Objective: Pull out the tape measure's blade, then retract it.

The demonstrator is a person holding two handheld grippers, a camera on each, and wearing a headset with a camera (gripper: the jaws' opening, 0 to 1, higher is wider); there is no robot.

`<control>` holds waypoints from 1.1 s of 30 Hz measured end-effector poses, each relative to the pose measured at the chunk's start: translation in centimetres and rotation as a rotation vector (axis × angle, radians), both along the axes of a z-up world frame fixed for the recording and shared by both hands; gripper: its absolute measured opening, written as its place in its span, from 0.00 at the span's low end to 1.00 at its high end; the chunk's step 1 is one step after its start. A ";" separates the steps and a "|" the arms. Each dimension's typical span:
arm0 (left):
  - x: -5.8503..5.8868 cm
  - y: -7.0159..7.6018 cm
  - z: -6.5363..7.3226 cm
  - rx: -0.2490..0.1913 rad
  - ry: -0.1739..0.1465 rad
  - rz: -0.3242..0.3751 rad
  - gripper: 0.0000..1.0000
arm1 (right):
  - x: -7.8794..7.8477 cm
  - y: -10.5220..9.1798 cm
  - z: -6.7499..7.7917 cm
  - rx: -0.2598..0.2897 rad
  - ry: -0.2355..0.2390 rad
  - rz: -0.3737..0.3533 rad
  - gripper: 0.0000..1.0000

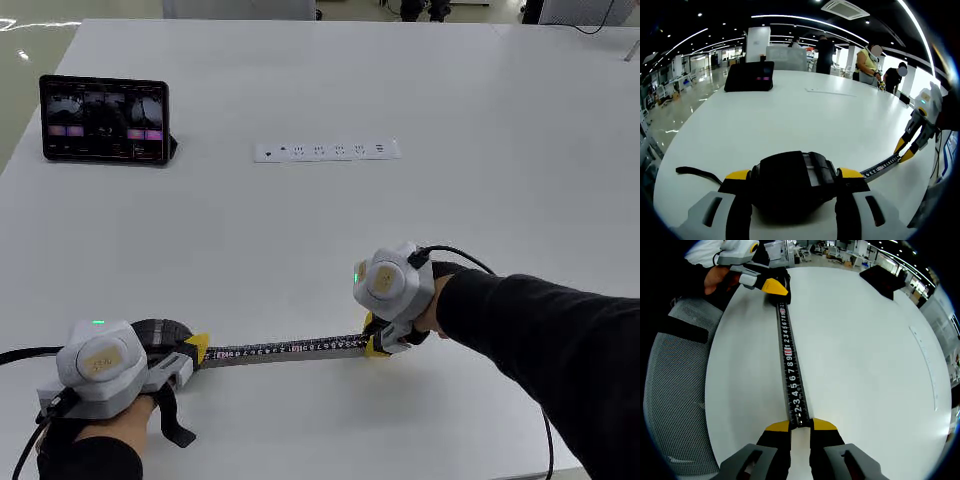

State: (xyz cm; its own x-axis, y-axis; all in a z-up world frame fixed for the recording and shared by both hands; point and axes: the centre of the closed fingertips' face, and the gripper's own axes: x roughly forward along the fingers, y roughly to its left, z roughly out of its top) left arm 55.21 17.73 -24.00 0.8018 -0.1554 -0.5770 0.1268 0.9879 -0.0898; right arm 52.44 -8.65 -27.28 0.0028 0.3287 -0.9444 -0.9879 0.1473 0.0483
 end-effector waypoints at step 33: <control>0.0 -0.1 0.0 0.005 0.014 -0.008 0.64 | 0.0 1.5 0.0 -0.024 -0.006 -0.019 0.10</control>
